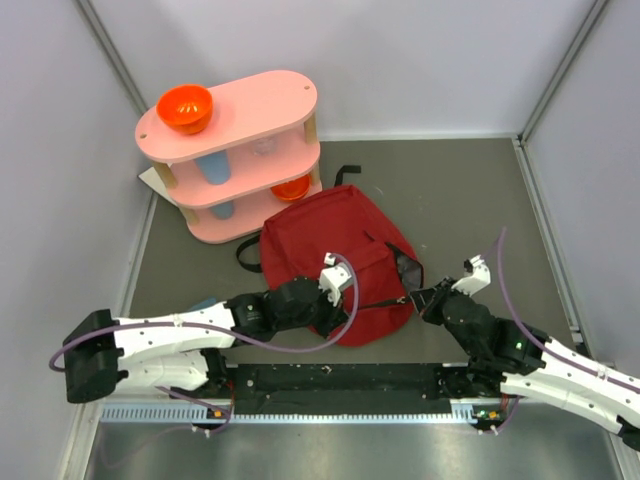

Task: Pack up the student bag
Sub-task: Zip the student bag at the center of the board.

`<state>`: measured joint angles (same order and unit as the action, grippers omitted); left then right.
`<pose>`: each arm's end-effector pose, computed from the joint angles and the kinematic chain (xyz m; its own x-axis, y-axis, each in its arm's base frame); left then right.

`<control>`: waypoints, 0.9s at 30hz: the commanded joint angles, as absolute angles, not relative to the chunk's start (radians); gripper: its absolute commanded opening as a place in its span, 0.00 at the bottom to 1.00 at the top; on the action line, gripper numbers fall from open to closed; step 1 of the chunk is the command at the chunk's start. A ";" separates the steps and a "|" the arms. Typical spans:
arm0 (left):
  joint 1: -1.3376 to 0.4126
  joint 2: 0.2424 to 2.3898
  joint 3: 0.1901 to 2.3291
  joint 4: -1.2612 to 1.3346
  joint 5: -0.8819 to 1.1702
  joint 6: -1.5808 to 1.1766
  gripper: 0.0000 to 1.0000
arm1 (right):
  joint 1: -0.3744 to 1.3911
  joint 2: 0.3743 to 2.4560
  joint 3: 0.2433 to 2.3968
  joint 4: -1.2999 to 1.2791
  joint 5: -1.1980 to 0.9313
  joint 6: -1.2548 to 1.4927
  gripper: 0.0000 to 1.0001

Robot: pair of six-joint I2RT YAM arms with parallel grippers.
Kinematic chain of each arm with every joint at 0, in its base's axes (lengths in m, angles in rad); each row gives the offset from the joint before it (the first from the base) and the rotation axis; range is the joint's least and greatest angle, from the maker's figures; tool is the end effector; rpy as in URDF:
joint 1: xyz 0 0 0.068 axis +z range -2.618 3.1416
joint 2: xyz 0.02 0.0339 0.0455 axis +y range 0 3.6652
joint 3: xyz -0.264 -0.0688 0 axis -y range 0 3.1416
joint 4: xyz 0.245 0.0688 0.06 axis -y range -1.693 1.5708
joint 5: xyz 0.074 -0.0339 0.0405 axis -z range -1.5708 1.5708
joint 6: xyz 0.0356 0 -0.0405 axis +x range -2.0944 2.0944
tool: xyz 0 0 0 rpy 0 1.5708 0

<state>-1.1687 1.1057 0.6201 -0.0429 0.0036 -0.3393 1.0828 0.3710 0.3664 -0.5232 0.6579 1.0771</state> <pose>0.0942 -0.2218 0.2329 -0.4928 0.3083 -0.8137 0.8032 0.5208 -0.2891 0.0696 0.0847 0.2166 -0.5093 0.5268 -0.6806 -0.0059 0.7886 0.6148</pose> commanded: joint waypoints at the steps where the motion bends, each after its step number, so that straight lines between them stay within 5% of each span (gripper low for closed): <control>1: -1.172 1.023 0.572 -0.086 -0.061 -0.386 0.00 | 1.071 0.376 0.391 -0.543 0.744 1.098 0.00; 10: -1.170 0.872 0.485 -0.158 -0.127 -0.436 0.00 | 1.069 0.376 0.385 -0.522 0.715 1.071 0.00; 12: -1.172 0.864 0.492 -0.158 -0.136 -0.437 0.11 | 1.071 0.376 0.390 -0.467 0.689 1.023 0.00; 17: -1.172 0.877 0.606 -0.195 -0.141 -0.407 0.70 | 1.072 0.393 0.380 -0.307 0.554 0.881 0.00; 20: -1.172 0.893 0.702 -0.189 -0.163 -0.367 0.85 | 1.071 0.429 0.377 -0.220 0.502 0.832 0.00; 27: -1.172 1.028 0.830 -0.106 -0.123 -0.236 0.89 | 1.071 0.482 0.411 -0.207 0.520 0.827 0.00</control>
<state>-1.1725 0.9554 0.7681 -0.1768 -0.1432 -0.3305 1.0821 0.4763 0.3664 -0.2939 0.5163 0.8589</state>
